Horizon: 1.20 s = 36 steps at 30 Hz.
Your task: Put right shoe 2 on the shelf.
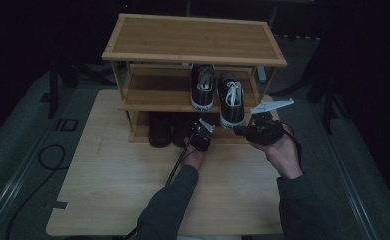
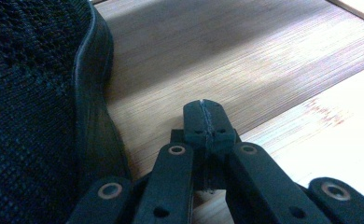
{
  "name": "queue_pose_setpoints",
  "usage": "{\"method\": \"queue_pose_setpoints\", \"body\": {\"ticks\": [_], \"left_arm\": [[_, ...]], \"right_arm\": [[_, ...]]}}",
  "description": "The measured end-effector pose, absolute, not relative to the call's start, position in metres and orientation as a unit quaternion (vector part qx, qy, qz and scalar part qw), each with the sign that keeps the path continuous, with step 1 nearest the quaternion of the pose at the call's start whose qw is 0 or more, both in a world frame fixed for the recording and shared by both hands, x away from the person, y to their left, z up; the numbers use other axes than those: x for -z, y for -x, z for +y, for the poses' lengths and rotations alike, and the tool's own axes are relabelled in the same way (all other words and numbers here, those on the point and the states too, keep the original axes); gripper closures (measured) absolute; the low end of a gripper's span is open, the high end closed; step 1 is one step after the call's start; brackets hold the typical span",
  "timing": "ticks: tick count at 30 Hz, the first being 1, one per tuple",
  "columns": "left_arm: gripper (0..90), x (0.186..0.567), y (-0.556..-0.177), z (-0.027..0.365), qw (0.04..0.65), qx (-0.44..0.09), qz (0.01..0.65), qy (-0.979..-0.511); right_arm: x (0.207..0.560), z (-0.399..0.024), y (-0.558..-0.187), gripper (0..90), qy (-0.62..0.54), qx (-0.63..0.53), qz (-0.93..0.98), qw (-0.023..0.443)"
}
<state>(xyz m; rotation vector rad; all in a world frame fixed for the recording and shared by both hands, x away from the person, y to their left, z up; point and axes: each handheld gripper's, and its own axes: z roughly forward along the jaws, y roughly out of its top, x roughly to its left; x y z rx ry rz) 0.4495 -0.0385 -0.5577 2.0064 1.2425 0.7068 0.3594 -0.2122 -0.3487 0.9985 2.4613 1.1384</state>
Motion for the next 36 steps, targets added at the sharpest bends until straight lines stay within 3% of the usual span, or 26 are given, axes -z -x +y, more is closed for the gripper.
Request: {"method": "queue_pose_setpoints", "body": {"ticks": [36], "left_arm": [[89.8,0.558,-0.449,-0.039,0.333,-0.273,0.477,-0.766]], "right_arm": [[0.355,-0.204,-0.386,90.0,-0.348,-0.381,0.847,0.130]]}}
